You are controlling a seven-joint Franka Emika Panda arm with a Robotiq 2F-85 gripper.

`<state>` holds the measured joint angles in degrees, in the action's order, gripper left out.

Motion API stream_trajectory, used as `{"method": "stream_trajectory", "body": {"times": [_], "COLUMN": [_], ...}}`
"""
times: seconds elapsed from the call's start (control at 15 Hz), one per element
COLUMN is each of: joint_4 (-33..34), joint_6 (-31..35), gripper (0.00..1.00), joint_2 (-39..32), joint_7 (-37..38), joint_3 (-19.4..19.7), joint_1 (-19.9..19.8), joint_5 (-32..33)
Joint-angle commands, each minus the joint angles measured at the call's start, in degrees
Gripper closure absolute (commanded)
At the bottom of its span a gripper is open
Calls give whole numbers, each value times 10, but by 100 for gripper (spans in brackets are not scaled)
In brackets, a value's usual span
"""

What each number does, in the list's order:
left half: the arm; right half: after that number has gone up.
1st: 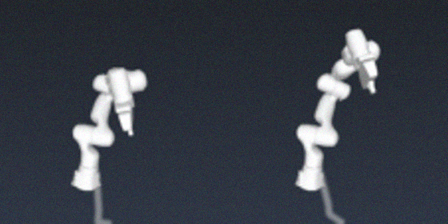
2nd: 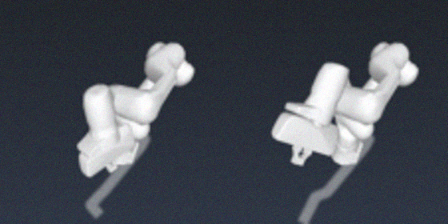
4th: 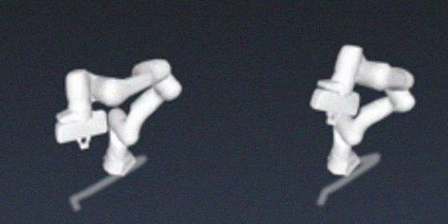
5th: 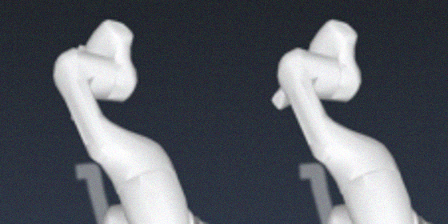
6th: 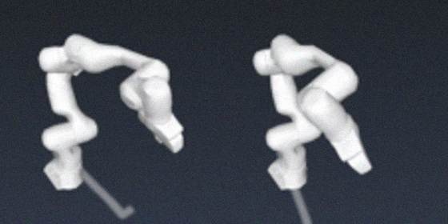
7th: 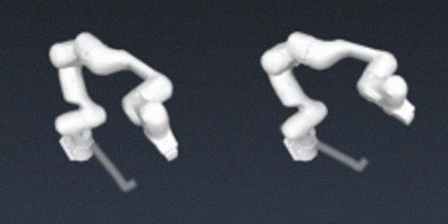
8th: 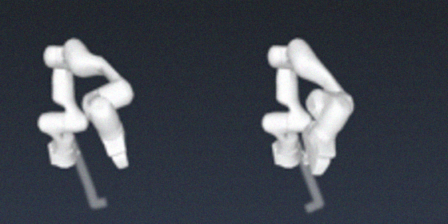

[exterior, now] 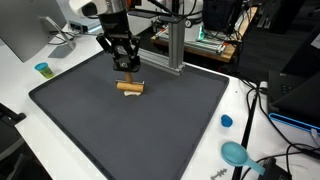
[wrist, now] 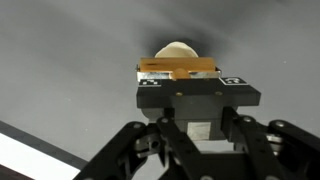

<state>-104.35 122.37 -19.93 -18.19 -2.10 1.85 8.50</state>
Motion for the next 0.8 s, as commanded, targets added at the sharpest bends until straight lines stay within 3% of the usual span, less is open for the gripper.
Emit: {"method": "stream_trajectory", "body": {"times": [0.0,0.73], "joint_4": [7,61], "joint_6": [-2,-43], "gripper": [78,78], "joint_2": [-7,-77], "joint_7": [6,-10], "joint_3": [-2,-4], "joint_1": [-2,-11], "joint_5": [8,-6]}}
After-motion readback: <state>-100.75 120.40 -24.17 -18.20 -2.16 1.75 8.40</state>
